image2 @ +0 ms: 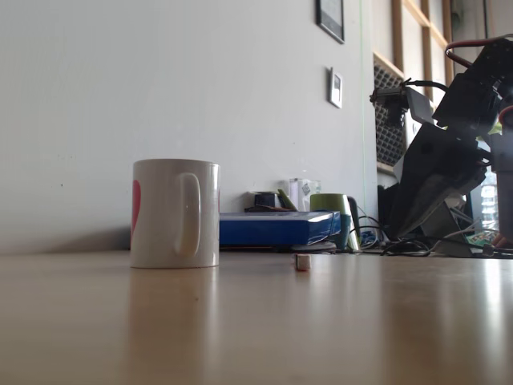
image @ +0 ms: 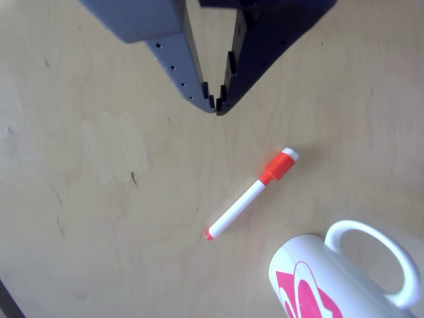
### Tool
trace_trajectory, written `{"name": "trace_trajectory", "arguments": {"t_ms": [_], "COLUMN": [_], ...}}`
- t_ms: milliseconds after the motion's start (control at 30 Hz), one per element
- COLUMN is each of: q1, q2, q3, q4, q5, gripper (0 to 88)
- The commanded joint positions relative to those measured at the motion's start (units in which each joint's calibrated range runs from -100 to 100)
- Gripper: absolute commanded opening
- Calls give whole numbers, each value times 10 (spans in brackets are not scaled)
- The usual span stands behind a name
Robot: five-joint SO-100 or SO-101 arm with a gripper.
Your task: Grab the pen and place it in the cup.
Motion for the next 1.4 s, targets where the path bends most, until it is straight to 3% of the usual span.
{"name": "trace_trajectory", "arguments": {"t_ms": [0, 1367], "q1": [-4, -13], "q2": [-4, -6], "q3": [-25, -25], "q4": [13, 14], "q5": [-2, -2], "gripper": [10, 10]}}
